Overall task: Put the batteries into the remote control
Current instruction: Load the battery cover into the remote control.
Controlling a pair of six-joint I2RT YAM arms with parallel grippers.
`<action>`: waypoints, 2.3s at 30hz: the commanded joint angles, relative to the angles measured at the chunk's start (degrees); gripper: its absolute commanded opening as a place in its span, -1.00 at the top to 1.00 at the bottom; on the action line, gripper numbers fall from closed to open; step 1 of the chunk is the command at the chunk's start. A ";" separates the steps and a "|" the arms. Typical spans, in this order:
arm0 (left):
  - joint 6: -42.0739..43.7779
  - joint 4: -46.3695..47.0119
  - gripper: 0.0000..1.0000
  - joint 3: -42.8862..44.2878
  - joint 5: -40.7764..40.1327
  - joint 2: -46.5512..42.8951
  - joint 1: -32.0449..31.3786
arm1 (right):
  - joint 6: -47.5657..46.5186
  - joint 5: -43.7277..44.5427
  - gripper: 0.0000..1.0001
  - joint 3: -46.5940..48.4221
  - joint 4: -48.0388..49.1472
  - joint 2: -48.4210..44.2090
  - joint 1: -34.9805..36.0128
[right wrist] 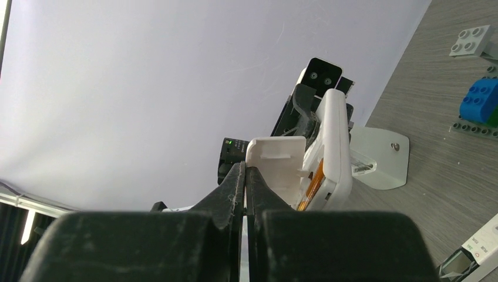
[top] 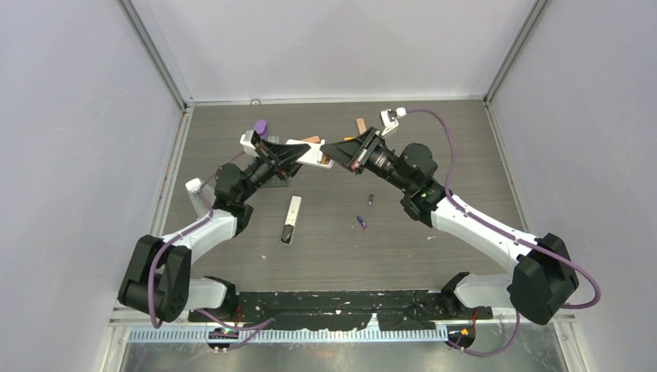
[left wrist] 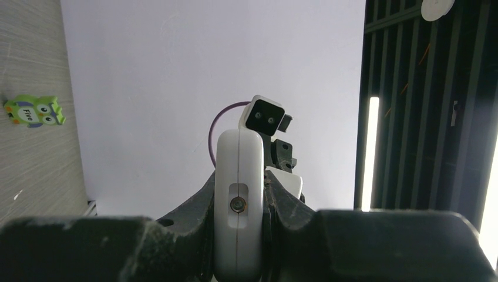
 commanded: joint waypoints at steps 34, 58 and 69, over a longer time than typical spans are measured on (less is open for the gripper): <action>1.82 5.70 1.00 0.03 -1.00 0.09 -0.33 | -0.39 7.55 0.12 4.46 -25.88 -6.88 -0.54; 4.63 3.11 1.00 1.20 1.37 -0.56 -0.42 | -5.05 2.90 0.39 12.52 -42.33 -0.68 -1.12; 3.43 7.85 1.00 3.48 1.04 0.63 -0.68 | -3.67 1.52 0.32 9.38 -39.40 0.23 -0.69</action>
